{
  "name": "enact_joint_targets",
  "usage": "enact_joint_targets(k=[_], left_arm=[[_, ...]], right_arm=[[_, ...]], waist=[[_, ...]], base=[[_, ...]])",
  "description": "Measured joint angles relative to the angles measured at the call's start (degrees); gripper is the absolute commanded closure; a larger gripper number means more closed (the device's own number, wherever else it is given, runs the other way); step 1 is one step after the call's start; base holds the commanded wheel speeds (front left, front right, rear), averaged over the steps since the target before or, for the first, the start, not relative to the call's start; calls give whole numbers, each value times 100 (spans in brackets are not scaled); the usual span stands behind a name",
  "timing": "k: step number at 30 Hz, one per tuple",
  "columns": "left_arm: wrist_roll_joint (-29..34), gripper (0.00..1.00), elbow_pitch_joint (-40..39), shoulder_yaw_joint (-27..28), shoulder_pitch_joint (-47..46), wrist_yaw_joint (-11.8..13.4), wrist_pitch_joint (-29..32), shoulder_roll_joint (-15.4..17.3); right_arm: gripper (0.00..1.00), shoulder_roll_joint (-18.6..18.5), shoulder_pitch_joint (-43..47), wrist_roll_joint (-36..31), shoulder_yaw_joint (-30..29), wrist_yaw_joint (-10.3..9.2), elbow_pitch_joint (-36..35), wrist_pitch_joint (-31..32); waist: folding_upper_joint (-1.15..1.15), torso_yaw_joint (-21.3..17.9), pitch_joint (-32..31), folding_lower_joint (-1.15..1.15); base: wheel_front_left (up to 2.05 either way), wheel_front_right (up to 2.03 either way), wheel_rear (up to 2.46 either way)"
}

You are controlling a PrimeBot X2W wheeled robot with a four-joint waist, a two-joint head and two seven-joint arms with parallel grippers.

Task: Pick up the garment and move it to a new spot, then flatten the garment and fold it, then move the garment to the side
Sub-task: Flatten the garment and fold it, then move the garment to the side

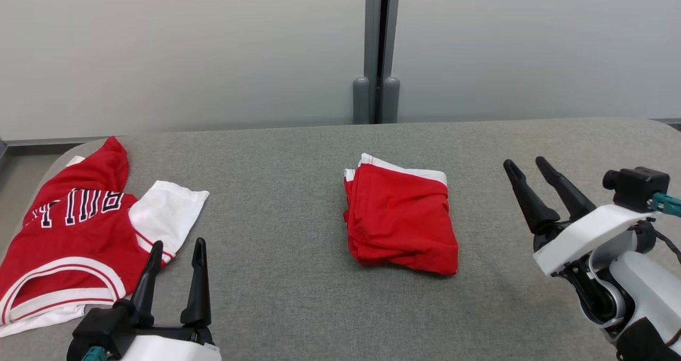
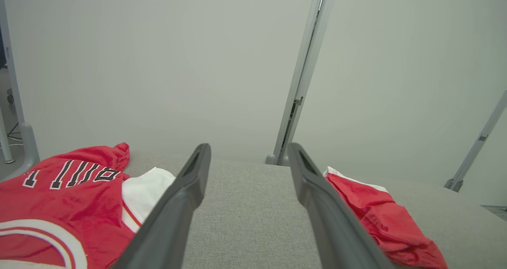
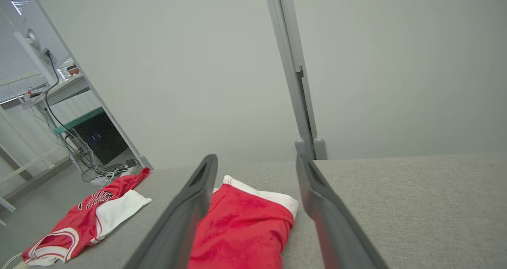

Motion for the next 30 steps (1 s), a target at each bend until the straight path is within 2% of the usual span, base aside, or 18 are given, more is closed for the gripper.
enact_joint_targets(k=[5, 8, 12, 19, 23, 30], left_arm=[[225, 0, -75, 60, 36, 0, 0, 24], [355, 0, -103, 141, 49, 0, 0, 21], [503, 0, -135, 216, 57, 0, 0, 15], [666, 0, -201, 375, 171, 41, 0, -2], [720, 0, -178, 380, 205, 59, 0, -12], [759, 0, -157, 286, 187, 57, 0, -20]], right_arm=[[0, 343, 525, -1051, -1115, 0, -126, -24], [0, 849, 1238, -1946, -2101, 0, -310, -23], [0, 1259, 1847, -2861, -2799, 0, -500, -25], [0, 1757, 2374, -3749, -3167, 0, -693, -25], [0, 1973, 2441, -3879, -3143, 1, -630, -24], [0, 2052, 2387, -3987, -3174, 1, -545, -24]], waist=[[0, -117, 21, 0], [0, -152, 48, 0], [0, -157, 74, 0], [0, -197, 91, 0], [0, -214, 106, 0], [0, -183, 145, 0]], base=[[0, 0, 0], [0, 0, 0], [0, 0, 0], [0, 0, 0], [0, 0, 0], [0, 0, 0]])
